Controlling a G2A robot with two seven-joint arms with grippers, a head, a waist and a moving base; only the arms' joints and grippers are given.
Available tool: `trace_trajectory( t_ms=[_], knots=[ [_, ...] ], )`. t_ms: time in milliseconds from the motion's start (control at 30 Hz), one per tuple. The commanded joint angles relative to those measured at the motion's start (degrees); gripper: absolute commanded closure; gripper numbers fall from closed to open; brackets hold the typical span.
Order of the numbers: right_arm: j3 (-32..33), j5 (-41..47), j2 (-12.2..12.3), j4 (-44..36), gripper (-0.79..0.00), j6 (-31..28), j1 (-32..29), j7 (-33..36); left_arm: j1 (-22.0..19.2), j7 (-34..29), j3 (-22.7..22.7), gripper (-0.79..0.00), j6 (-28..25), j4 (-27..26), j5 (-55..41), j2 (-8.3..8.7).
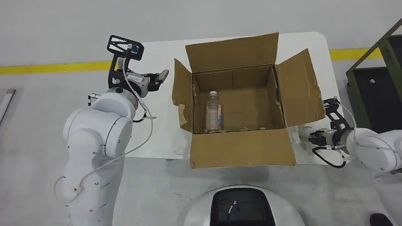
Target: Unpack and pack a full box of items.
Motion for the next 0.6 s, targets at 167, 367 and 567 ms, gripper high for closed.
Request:
trace_trajectory(
  t_ms=[167,367,567],
  knots=[
    [-4.0,-0.6,-0.2,4.3,-0.748,1.4,3.7,0.8,0.0,0.0,0.0,-0.785,0.0,0.0,0.0,0.0],
    [-6.6,-1.2,-0.2,6.5,-0.785,1.0,4.7,0.2,0.0,0.0,0.0,-0.785,0.0,0.0,0.0,0.0],
    [-8.0,-1.6,-0.3,7.2,-0.785,1.4,4.9,-0.2,0.0,0.0,0.0,-0.785,0.0,0.0,0.0,0.0]
  ],
)
